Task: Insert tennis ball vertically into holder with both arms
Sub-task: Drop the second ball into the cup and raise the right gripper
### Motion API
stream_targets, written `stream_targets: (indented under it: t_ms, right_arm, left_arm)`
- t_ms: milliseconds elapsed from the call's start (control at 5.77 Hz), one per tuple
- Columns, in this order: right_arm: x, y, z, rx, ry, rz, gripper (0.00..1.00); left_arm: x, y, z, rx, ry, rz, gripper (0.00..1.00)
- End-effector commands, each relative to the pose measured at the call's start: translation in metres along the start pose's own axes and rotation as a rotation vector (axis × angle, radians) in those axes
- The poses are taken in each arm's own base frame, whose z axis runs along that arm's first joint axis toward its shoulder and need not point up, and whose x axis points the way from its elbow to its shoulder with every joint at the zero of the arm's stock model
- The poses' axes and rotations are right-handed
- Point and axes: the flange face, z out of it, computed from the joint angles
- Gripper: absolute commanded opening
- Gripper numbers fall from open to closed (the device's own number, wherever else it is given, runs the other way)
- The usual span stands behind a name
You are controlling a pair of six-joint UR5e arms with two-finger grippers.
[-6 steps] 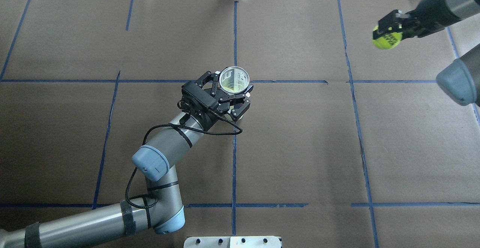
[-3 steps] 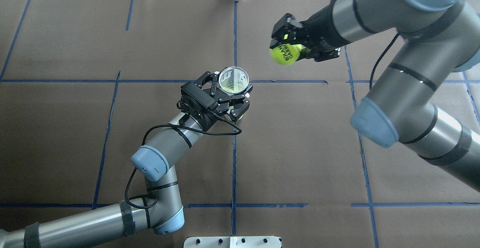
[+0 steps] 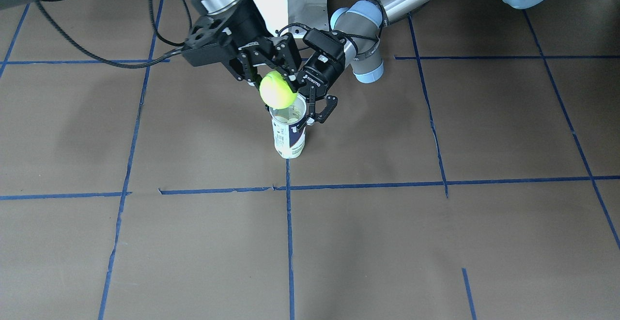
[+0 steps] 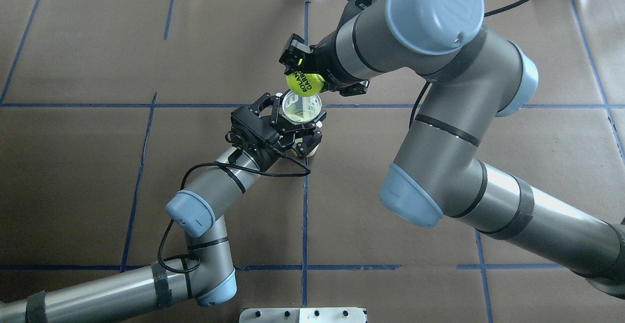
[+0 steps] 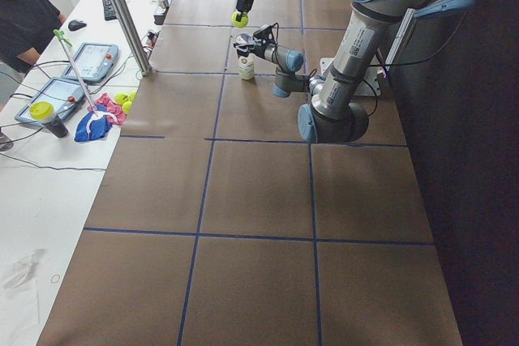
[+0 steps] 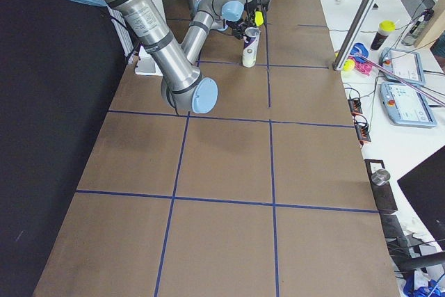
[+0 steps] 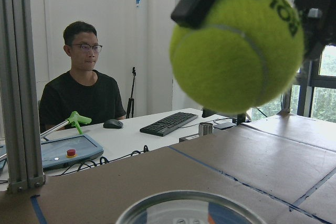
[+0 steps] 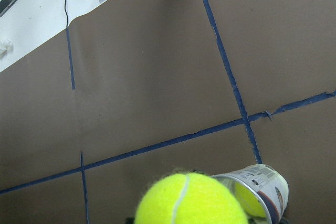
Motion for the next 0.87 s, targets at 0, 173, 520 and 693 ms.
stream_targets:
  t_ms: [0, 173, 520, 693]
  right_arm:
    - [-0.0032, 0.0054, 0.0147, 0.016, 0.02, 0.0, 0.06]
    - [-0.0022, 0.0078, 0.0171, 0.011, 0.023, -0.004, 0.51]
    - [0.002, 0.0113, 0.0192, 0.004, 0.028, -0.015, 1.0]
    - [0.0057, 0.0121, 0.0203, 0.001, 0.033, -0.015, 1.0]
  left_arm:
    - [0.0006, 0.0003, -0.0008, 0.0, 0.001, -0.001, 0.88]
    - [0.0006, 0.0003, -0.0008, -0.001, 0.001, -0.001, 0.88]
    - [0.0006, 0.0003, -0.0008, -0.001, 0.001, -0.001, 0.88]
    - [0.0006, 0.0003, -0.0008, -0.001, 0.001, -0.001, 0.88]
